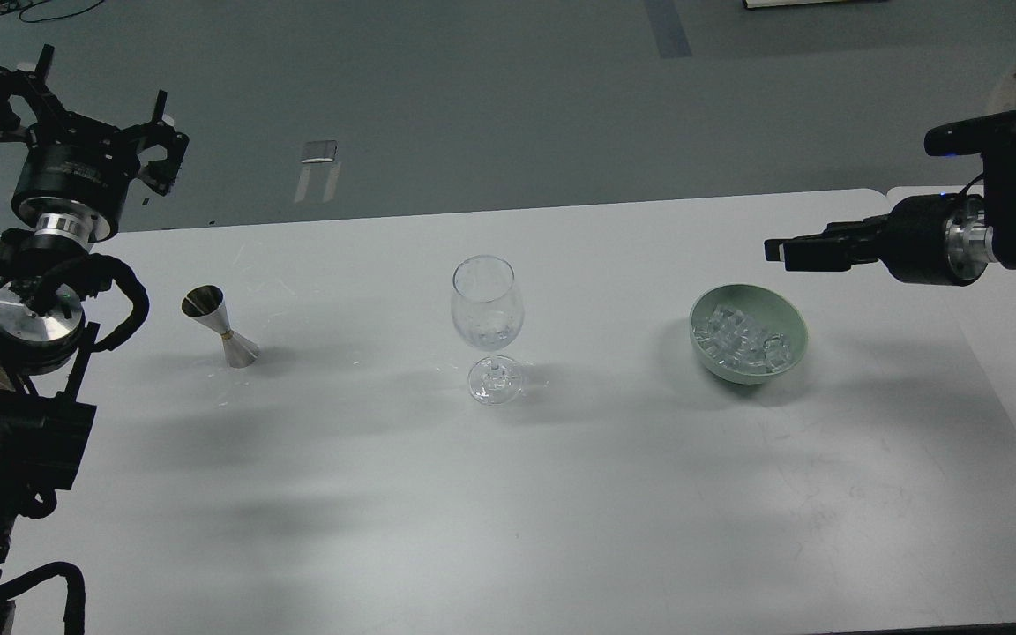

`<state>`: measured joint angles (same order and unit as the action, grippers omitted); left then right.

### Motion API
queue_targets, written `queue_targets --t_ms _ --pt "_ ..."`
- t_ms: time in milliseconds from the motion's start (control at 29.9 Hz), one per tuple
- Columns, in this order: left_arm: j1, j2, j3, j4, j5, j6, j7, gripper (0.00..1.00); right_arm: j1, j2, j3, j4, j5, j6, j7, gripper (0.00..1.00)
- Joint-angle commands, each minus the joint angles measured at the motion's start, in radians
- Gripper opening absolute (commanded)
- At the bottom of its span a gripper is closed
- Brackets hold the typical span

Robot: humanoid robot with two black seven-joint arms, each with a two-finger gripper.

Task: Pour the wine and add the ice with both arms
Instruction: 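Reach the right gripper down into the green bowl of ice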

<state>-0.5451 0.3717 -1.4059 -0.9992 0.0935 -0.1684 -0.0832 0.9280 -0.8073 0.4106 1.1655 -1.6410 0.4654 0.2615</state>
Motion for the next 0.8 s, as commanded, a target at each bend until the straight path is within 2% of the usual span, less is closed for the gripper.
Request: queue_targets --t_ms 0,134,234,368,502,602,669,769 --pt "0.028 -0.002 0.002 0.001 0.002 -0.014 0.003 0.98 -0.038 0.004 -0.003 0.005 -0.023 -0.007 0.004 0.94" --pt "0.031 -0.002 0.002 0.001 0.000 -0.034 0.005 0.98 -0.070 0.005 -0.003 0.005 -0.066 -0.007 0.004 0.91" --pt "0.030 -0.002 0.002 -0.007 0.000 -0.049 0.005 0.99 -0.083 0.014 -0.004 0.006 -0.109 -0.007 0.008 0.80" --pt "0.034 -0.004 0.002 -0.012 -0.003 -0.114 0.005 0.99 -0.075 0.040 -0.003 0.025 -0.123 -0.008 0.008 0.84" --pt "0.036 -0.004 0.002 -0.012 -0.008 -0.123 0.003 0.99 -0.067 0.050 -0.004 0.031 -0.126 -0.008 0.008 0.85" --pt "0.037 -0.014 0.002 -0.018 -0.009 -0.137 0.005 0.99 -0.069 0.065 -0.004 0.031 -0.143 -0.007 0.007 0.82" --pt "0.048 -0.014 -0.004 -0.044 -0.012 -0.184 -0.003 0.99 -0.069 0.079 -0.018 0.023 -0.209 -0.007 0.007 0.78" --pt "0.048 -0.014 -0.005 -0.045 -0.012 -0.191 -0.004 0.99 -0.070 0.105 -0.038 0.022 -0.252 -0.008 0.007 0.78"
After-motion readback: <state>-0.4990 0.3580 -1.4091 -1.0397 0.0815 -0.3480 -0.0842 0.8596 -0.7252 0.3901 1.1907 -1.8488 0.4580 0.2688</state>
